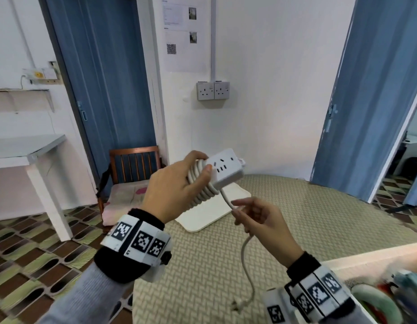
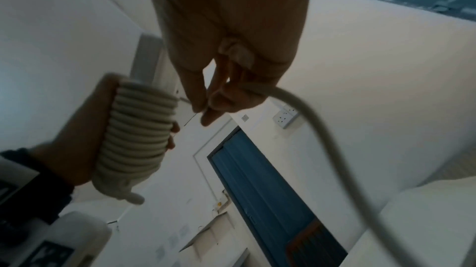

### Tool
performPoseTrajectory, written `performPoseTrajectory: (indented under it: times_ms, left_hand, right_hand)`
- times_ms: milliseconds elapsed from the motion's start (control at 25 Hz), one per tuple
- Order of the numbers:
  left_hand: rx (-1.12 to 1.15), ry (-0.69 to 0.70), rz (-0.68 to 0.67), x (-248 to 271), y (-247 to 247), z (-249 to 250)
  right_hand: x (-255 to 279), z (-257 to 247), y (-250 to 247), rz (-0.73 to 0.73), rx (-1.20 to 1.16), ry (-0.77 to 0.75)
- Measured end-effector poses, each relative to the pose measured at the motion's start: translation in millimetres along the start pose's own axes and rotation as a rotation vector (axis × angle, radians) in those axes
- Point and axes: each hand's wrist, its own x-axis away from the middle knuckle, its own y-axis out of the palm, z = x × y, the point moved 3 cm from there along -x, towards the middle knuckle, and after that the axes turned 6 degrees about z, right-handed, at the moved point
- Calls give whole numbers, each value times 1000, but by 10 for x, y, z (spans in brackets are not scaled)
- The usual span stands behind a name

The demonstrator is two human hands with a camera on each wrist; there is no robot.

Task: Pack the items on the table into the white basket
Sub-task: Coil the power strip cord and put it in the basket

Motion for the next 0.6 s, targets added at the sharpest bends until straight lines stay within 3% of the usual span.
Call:
performPoseTrajectory:
  times_ms: [120, 200, 320, 400, 480, 520, 600]
  left_hand:
    - [-67, -61, 76, -7, -5, -120]
    - [-107, -67, 54, 10, 40, -115]
    - [-133, -4, -25, 38, 95, -8]
    - [-211, 90, -53, 67, 140, 93]
    - [-275, 128, -73, 105, 191, 160]
    - [-291, 117, -72, 117, 207, 162]
    - [-326, 110, -63, 125, 224, 144]
  right_hand:
    - [122, -170, -136, 9, 37, -82]
    - [141, -362, -105, 7, 36, -201]
    - [59, -616, -13, 64, 298, -500]
    - [-58, -682, 47, 92, 477, -602]
    - [-190, -649, 62, 150, 595, -611]
    - [-239, -620, 50, 168, 599, -558]
    - [-288, -539, 46, 62, 422, -348]
